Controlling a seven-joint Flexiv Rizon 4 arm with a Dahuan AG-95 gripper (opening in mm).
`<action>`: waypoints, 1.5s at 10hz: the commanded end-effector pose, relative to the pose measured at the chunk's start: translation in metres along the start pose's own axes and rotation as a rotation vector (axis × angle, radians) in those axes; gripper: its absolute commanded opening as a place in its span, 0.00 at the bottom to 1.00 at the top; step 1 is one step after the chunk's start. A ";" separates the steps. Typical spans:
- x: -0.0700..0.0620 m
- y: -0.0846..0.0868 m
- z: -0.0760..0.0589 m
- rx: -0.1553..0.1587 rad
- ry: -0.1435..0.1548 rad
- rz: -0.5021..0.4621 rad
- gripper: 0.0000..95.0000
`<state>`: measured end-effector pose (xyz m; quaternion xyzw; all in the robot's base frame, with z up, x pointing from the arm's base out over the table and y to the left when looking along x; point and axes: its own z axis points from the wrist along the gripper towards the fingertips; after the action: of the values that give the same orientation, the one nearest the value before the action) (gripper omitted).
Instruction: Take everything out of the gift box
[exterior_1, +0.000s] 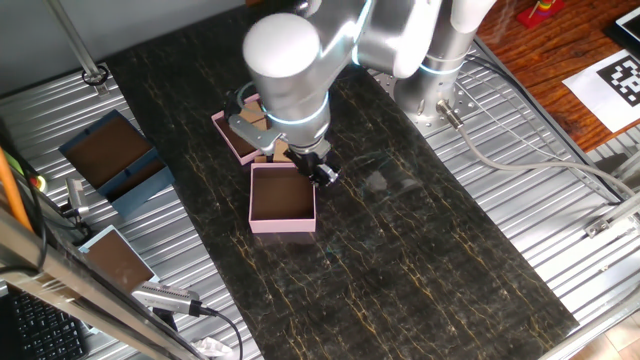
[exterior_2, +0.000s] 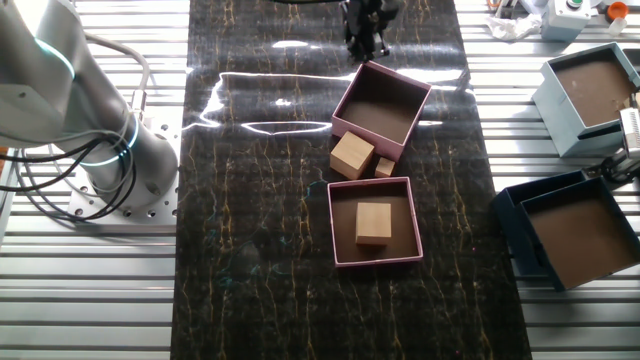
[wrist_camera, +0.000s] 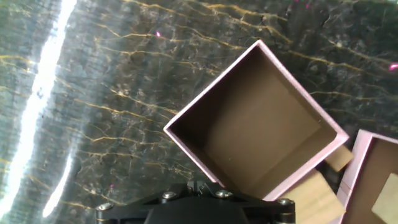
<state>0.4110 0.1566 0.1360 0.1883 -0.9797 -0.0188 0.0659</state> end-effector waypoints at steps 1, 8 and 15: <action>0.002 0.000 0.000 0.001 0.001 0.000 0.00; 0.005 0.005 -0.004 -0.018 -0.014 -0.012 0.00; 0.006 0.006 -0.005 -0.019 -0.012 -0.017 0.00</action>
<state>0.4041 0.1595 0.1423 0.1953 -0.9784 -0.0296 0.0615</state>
